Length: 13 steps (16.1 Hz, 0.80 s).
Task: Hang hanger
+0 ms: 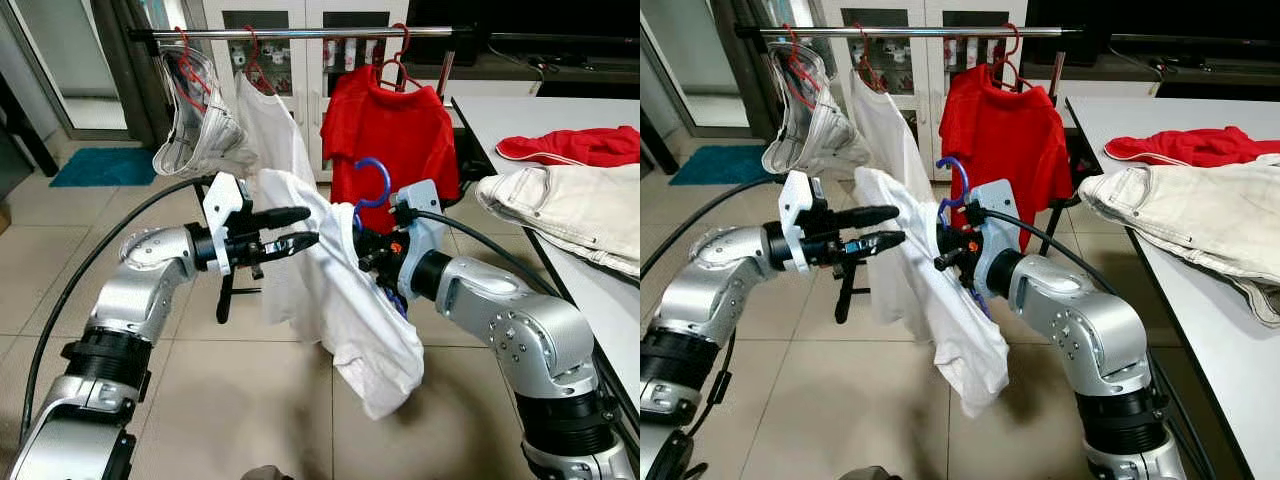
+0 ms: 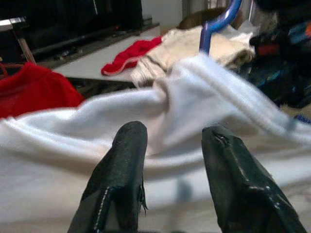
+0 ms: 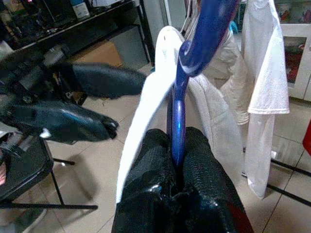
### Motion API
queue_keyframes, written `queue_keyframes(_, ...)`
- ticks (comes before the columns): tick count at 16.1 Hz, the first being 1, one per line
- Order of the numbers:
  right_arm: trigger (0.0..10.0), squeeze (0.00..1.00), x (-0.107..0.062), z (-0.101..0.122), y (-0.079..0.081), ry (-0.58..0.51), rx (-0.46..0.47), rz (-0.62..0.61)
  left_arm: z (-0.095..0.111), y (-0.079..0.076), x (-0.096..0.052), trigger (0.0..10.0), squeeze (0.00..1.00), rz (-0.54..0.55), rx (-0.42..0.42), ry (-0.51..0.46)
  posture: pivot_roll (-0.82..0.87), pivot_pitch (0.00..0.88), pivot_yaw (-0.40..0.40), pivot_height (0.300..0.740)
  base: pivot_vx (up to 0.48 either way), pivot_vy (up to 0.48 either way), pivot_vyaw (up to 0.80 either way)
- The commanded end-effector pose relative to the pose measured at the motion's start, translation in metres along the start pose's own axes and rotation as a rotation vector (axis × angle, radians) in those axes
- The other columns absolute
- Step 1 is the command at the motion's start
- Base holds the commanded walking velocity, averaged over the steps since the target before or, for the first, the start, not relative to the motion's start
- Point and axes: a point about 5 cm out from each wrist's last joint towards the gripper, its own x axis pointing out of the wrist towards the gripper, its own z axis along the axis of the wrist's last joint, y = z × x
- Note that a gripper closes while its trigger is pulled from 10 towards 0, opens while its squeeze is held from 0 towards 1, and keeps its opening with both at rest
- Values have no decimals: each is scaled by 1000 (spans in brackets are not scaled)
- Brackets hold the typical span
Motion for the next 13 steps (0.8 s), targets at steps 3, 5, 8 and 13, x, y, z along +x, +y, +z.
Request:
queue_keyframes(3, 10000, 0, -2, 14, 10, -47, -31, 53, 5, 4, 8, 10000, 0, -25, 29, 13, 6, 0, 67, 740, 0, 0, 0)
queue_keyframes(5, 10000, 0, -2, 14, 12, -45, -31, 59, 3, 3, 13, 8941, 0, -56, 25, 19, 3, 0, 71, 740, 0, 0, 0)
queue_keyframes(8, 10000, 0, -2, 14, 13, -44, -32, 65, 0, 2, 18, 1686, 0, -74, 21, 26, 2, 0, 72, 740, 0, 0, 0)
queue_keyframes(13, 10000, 0, -3, 13, 15, -42, -28, 69, -3, 3, 20, 0, 0, -81, 18, 34, 1, 0, 76, 740, 0, 0, 0)
